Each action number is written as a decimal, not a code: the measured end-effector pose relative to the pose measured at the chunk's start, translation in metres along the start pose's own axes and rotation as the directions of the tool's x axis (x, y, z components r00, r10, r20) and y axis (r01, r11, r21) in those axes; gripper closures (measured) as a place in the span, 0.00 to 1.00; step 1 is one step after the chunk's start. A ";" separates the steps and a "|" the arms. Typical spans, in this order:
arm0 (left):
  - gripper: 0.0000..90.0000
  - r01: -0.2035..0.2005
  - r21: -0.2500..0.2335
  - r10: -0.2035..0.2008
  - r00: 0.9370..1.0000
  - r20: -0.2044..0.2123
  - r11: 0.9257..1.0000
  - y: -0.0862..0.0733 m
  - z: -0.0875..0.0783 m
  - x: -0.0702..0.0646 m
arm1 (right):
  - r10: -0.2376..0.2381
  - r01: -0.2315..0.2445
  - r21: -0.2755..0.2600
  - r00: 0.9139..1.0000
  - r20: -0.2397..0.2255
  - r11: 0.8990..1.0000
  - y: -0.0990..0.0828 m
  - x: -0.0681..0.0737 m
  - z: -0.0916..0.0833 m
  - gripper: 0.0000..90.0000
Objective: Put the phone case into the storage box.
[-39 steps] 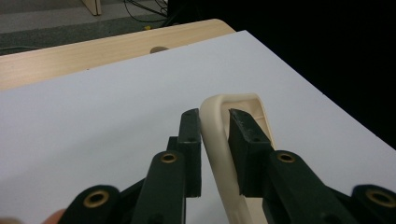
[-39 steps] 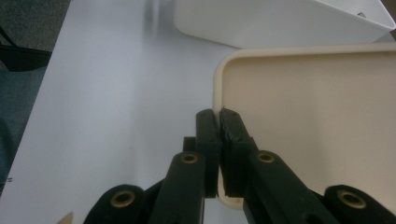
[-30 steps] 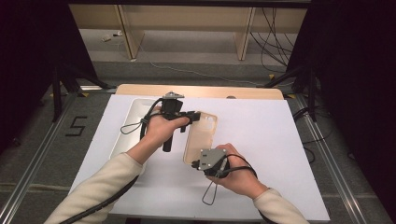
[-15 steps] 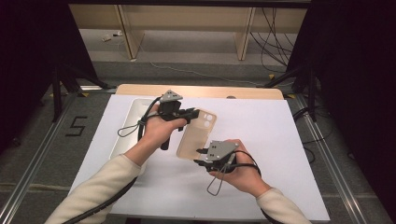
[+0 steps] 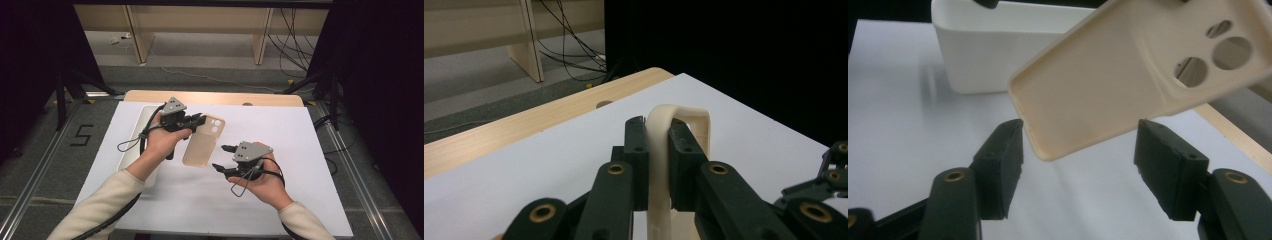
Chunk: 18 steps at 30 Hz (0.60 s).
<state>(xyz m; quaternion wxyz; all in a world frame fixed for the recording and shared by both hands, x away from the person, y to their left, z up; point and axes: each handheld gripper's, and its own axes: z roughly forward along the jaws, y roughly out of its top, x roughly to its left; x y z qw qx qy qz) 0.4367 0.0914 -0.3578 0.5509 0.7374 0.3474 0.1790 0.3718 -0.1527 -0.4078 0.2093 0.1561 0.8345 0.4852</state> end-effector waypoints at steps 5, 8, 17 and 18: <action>0.90 0.001 -0.021 -0.001 1.000 -0.012 1.000 -0.002 -0.005 0.001 | 0.060 -0.060 -0.042 0.998 0.007 0.997 -0.002 -0.006 -0.006 0.34; 0.90 0.011 -0.022 -0.011 1.000 -0.020 1.000 -0.003 -0.008 0.003 | 0.094 -0.092 -0.074 0.995 0.022 0.993 -0.004 -0.009 -0.009 0.32; 0.90 -0.001 -0.058 0.001 1.000 -0.004 0.998 -0.005 -0.013 0.006 | 0.174 -0.167 -0.138 0.984 0.039 0.976 -0.009 -0.018 -0.021 0.31; 0.90 -0.004 -0.063 0.004 1.000 -0.003 0.998 -0.005 -0.014 0.006 | 0.185 -0.178 -0.138 0.982 0.039 0.974 -0.010 -0.018 -0.023 0.30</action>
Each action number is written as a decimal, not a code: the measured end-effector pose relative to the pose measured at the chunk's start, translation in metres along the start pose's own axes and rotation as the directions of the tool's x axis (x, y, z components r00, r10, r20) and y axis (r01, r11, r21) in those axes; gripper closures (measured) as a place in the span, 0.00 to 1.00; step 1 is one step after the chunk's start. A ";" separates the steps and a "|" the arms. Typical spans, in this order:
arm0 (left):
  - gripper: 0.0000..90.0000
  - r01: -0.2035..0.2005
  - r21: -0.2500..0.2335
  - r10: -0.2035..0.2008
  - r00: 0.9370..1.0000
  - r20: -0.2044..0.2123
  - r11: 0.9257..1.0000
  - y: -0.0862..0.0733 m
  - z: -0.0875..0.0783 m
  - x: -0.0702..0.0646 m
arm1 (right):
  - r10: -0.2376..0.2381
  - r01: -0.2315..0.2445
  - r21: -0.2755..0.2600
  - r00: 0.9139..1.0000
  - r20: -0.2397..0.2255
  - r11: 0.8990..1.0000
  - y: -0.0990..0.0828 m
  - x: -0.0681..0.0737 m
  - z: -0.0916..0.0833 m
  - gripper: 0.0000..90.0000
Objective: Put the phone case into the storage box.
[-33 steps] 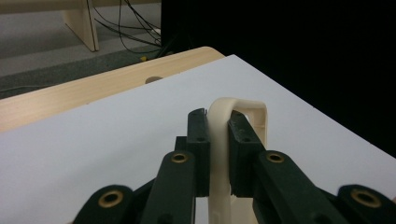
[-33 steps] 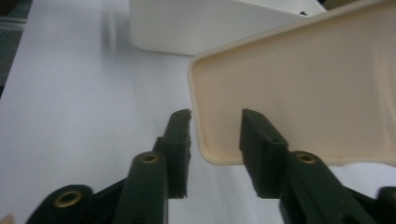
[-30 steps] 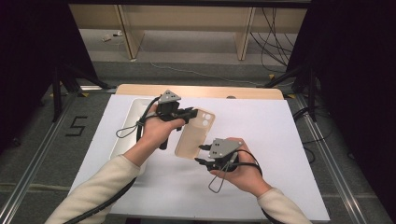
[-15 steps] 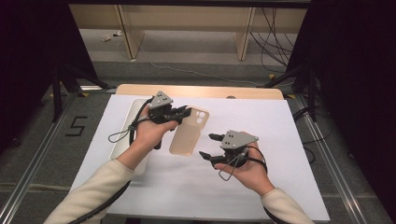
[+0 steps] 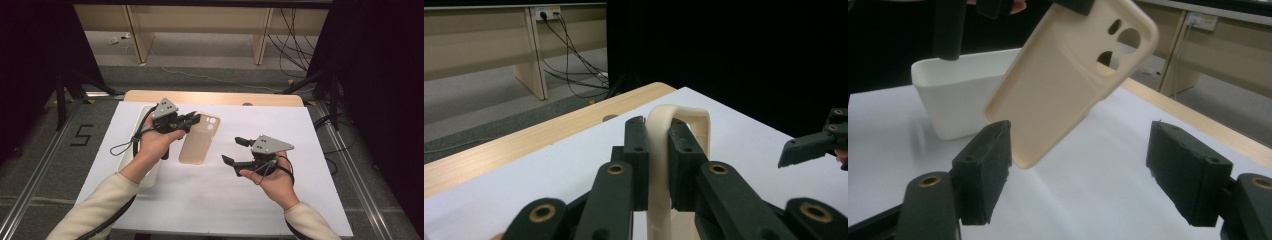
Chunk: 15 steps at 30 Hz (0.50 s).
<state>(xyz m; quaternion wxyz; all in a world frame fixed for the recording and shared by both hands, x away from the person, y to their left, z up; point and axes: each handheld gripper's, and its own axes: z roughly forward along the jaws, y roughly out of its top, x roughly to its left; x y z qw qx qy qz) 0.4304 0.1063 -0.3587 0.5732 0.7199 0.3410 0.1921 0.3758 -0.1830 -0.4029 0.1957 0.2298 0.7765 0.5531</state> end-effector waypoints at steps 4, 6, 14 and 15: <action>0.90 -0.011 -0.013 0.011 1.000 0.005 1.000 0.000 -0.003 0.000 | 0.021 -0.020 -0.023 1.000 0.010 1.000 -0.002 -0.003 -0.005 0.29; 0.90 -0.013 -0.018 0.013 1.000 0.005 1.000 0.000 -0.005 0.000 | 0.028 -0.027 -0.036 0.999 0.017 0.999 -0.003 -0.005 -0.007 0.29; 0.90 -0.020 -0.042 0.020 1.000 0.003 0.999 -0.001 -0.011 0.003 | 0.077 -0.076 -0.054 0.997 0.016 0.996 -0.006 -0.007 -0.020 0.27; 0.90 -0.022 -0.045 0.022 1.000 0.005 0.999 -0.001 -0.012 0.004 | 0.072 -0.070 -0.070 0.997 0.022 0.995 -0.007 -0.007 -0.020 0.27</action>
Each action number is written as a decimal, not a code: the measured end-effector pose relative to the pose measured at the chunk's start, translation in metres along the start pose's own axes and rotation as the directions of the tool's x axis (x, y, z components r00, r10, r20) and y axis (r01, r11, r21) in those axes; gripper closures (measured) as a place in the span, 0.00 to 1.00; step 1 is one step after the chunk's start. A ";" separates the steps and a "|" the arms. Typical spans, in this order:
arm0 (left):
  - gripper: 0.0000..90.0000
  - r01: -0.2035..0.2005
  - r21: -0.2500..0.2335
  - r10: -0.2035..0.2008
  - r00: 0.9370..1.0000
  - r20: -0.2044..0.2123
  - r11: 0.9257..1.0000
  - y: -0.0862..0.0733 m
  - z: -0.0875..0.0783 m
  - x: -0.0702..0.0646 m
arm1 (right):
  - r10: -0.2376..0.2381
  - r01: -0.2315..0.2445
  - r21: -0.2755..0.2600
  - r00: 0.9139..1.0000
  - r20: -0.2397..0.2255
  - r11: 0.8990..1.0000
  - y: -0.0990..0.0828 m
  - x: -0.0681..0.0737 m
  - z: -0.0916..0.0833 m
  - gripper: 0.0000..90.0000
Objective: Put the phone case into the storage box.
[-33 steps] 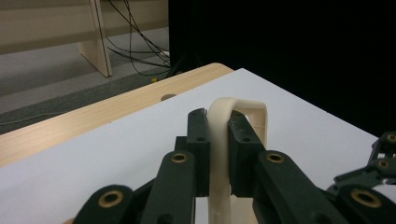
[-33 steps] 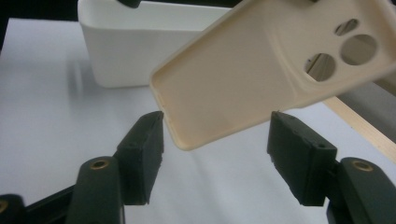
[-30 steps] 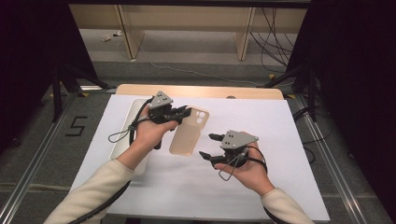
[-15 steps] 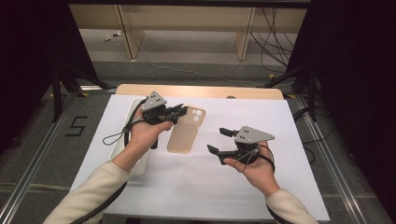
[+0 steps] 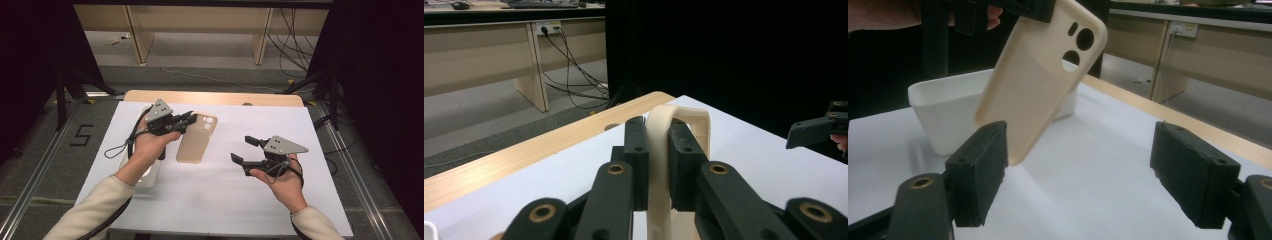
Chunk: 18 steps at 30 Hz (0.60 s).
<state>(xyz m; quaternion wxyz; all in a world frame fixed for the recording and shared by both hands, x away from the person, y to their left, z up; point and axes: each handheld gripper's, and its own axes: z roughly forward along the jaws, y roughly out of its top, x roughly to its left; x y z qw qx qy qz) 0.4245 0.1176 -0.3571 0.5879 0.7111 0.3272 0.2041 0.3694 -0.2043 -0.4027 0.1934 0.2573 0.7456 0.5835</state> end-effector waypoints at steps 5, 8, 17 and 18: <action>0.90 -0.007 -0.005 0.007 1.000 -0.007 1.000 0.000 -0.003 0.002 | -0.011 0.011 -0.007 1.000 0.024 1.000 -0.002 -0.002 -0.006 0.25; 0.90 -0.013 -0.006 0.013 1.000 -0.001 1.000 -0.001 -0.004 0.003 | 0.011 -0.010 -0.014 0.999 0.049 1.000 -0.004 -0.001 -0.010 0.25; 0.90 -0.015 -0.018 0.015 1.000 -0.004 1.000 -0.002 -0.007 0.004 | 0.016 -0.016 -0.008 0.999 0.046 1.000 -0.009 -0.003 -0.019 0.24; 0.90 -0.014 -0.020 0.014 1.000 -0.003 1.000 -0.002 -0.007 0.005 | 0.018 -0.018 0.001 0.998 0.053 1.000 -0.009 -0.003 -0.021 0.24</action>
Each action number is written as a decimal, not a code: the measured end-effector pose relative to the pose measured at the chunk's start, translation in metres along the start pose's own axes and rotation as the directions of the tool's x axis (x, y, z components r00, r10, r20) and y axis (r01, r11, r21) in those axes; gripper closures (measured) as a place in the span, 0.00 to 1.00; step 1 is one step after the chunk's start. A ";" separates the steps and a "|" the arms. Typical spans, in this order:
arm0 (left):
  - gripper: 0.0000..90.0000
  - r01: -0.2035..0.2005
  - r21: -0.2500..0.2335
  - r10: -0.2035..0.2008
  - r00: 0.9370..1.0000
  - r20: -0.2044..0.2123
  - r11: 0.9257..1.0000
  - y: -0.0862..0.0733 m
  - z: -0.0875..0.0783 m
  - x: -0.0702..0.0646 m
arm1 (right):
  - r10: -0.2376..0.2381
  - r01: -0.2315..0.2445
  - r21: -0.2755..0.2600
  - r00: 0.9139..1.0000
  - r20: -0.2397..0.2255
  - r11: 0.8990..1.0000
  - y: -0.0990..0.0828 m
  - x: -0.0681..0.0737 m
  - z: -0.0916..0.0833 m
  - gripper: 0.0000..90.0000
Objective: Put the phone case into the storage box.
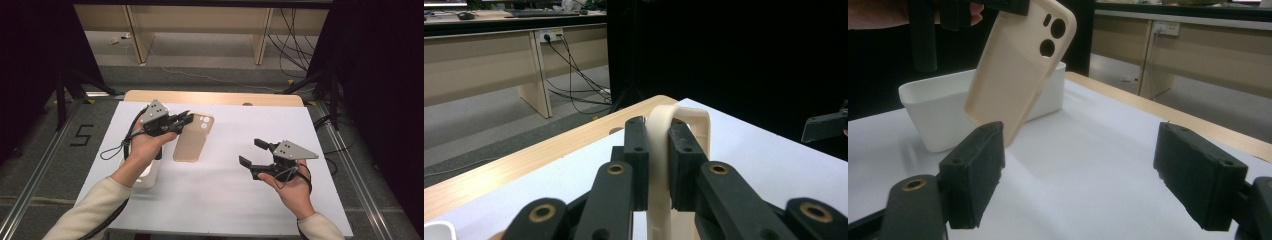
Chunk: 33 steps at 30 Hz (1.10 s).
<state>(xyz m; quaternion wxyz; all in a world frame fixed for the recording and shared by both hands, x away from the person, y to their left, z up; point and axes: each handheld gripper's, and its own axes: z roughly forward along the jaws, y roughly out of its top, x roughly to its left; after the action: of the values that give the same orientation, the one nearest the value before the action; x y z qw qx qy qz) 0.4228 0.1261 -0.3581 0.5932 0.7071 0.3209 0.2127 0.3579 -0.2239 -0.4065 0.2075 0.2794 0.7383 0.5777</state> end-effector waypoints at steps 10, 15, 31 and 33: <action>0.90 -0.010 -0.016 0.010 1.000 -0.009 1.000 0.004 -0.005 0.003 | 0.027 -0.027 -0.006 0.999 0.036 1.000 -0.006 -0.003 -0.014 0.24; 0.90 -0.013 -0.023 0.012 1.000 -0.012 1.000 0.005 -0.008 0.005 | 0.033 -0.032 -0.027 0.998 0.046 0.999 -0.007 -0.002 -0.017 0.24; 0.90 -0.015 -0.034 0.014 1.000 -0.027 0.999 0.010 -0.014 0.010 | 0.030 -0.029 -0.017 0.998 0.057 0.999 -0.013 -0.003 -0.024 0.24; 0.90 -0.018 -0.034 0.017 0.999 -0.029 0.999 0.011 -0.015 0.011 | 0.033 -0.032 -0.017 0.998 0.056 0.999 -0.013 -0.003 -0.025 0.24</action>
<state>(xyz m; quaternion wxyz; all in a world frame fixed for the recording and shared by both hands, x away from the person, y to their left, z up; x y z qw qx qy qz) 0.4225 0.1431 -0.3452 0.5985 0.6965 0.3195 0.2337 0.3420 -0.2466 -0.4135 0.2213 0.3057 0.7229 0.5788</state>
